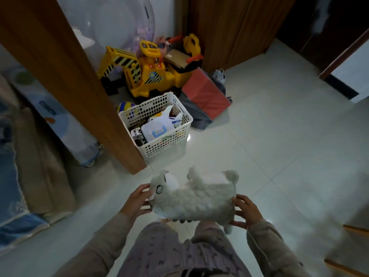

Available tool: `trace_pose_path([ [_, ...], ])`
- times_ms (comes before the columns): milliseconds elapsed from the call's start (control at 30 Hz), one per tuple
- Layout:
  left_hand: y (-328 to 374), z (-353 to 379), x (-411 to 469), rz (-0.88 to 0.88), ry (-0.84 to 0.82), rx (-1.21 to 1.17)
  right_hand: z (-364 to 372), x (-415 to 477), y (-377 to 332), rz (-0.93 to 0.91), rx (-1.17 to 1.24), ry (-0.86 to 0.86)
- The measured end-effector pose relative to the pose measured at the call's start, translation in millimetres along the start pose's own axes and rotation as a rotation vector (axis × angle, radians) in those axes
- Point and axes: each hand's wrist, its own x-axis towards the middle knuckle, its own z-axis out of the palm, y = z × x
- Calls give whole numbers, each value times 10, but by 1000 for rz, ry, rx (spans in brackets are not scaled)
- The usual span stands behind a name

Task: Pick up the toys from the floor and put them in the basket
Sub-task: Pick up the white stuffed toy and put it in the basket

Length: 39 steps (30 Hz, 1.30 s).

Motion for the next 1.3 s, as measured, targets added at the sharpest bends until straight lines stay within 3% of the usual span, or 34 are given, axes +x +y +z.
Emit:
trace_pose_path([
  [300,747,313,714,-24,27,-57,46,814,-1111,5,-93,-6],
  [767,1292,732,1444,-166,415,-400,675,2231,-2943,46,-531,-266],
  [1000,1545,646,1669,-206,475,-496,1076,2561,-3321,61,-629,-325],
  [1300,2037,114,2282,-219,424,-396,1591,2892,-3547,127,-595,-264],
])
